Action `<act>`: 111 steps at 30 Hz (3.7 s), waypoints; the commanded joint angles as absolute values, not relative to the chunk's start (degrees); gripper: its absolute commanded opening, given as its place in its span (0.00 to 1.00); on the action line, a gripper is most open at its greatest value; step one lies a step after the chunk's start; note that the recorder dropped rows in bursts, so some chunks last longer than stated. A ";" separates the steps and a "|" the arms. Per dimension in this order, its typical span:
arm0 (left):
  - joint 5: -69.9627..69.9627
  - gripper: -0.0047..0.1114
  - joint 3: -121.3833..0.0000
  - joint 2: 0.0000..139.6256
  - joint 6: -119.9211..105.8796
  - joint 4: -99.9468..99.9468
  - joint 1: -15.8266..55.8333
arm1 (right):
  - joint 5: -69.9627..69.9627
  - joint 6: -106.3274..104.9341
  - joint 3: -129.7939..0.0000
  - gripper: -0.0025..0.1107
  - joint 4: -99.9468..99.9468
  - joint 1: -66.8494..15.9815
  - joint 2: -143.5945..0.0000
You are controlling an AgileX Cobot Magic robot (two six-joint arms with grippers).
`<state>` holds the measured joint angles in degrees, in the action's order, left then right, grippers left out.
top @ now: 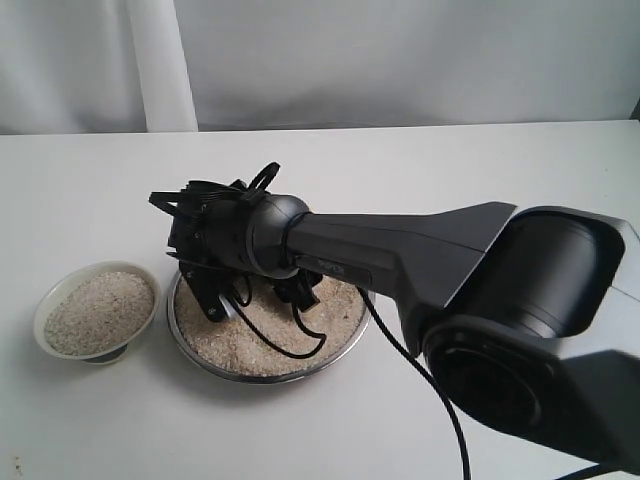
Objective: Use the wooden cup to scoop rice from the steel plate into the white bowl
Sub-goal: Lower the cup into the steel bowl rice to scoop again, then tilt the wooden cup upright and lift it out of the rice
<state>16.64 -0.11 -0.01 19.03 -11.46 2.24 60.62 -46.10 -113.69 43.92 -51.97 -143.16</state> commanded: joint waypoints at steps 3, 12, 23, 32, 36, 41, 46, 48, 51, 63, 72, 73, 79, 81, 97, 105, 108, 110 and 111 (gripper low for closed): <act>16.32 0.04 0.00 0.00 19.28 -11.41 2.33 | 58.58 -46.18 -113.13 0.02 35.74 -53.27 -144.38; 16.32 0.04 0.00 0.00 19.28 -11.41 2.33 | 58.47 -46.04 -113.13 0.02 29.91 -53.40 -144.38; 16.32 0.04 0.00 0.00 19.28 -11.41 2.33 | 57.24 -44.73 -113.13 0.02 26.61 -53.19 -144.38; 16.32 0.04 0.00 0.00 19.28 -11.41 2.33 | 57.24 -44.51 -113.13 0.02 18.41 -49.90 -144.27; 16.32 0.04 0.00 0.00 19.28 -11.41 2.33 | 56.34 -44.51 -113.13 0.02 14.50 -47.98 -144.27; 16.32 0.04 0.00 0.00 19.28 -11.41 2.33 | 55.60 -46.82 -113.13 0.02 9.94 -48.01 -144.27; 16.32 0.04 0.00 0.00 19.28 -11.41 2.33 | 55.84 -47.48 -113.13 0.02 9.73 -48.57 -144.27; 16.32 0.04 0.00 0.00 19.28 -11.41 2.33 | 56.12 -47.62 -113.13 0.02 10.07 -48.97 -144.27; 16.32 0.04 0.00 0.00 19.28 -11.41 2.33 | 55.95 -47.89 -113.13 0.02 9.69 -49.36 -144.27; 16.32 0.04 0.00 0.00 19.28 -11.41 2.33 | 56.20 -49.07 -113.13 0.02 5.62 -49.25 -144.27; 16.32 0.04 0.00 0.00 19.28 -11.41 2.33 | 55.30 -50.26 -113.13 0.02 -0.35 -46.57 -143.16; 16.32 0.04 0.00 0.00 19.28 -11.41 2.33 | 55.15 -50.65 -113.13 0.02 -1.47 -46.08 -142.90; 16.32 0.04 0.00 0.00 19.28 -11.41 2.33 | 54.22 -51.77 -113.13 0.02 -5.79 -43.20 -140.81; 16.32 0.04 0.00 0.00 19.28 -11.41 2.33 | 54.22 -51.77 -113.13 0.02 -5.79 -42.37 -140.21; 16.32 0.04 0.00 0.00 19.28 -11.41 2.33 | 53.07 -58.73 -113.13 0.02 -18.20 -37.21 -138.69; 16.32 0.04 0.00 0.00 19.28 -11.41 2.33 | 51.03 -60.24 -113.13 0.02 -18.86 -37.21 -136.13; 16.32 0.04 0.00 0.00 19.28 -11.41 2.33 | 50.38 -60.24 -113.13 0.02 -19.13 -37.21 -134.67; 16.32 0.04 0.00 0.00 19.28 -11.41 2.33 | 50.13 -60.24 -113.13 0.02 -19.10 -37.21 -133.52; 16.32 0.04 0.00 0.00 19.28 -11.41 2.33 | 49.99 -60.24 -113.13 0.02 -19.10 -37.21 -133.19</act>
<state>16.64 -0.11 -0.01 19.03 -11.46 2.24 51.09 -60.02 -113.07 -18.04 -37.68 -135.57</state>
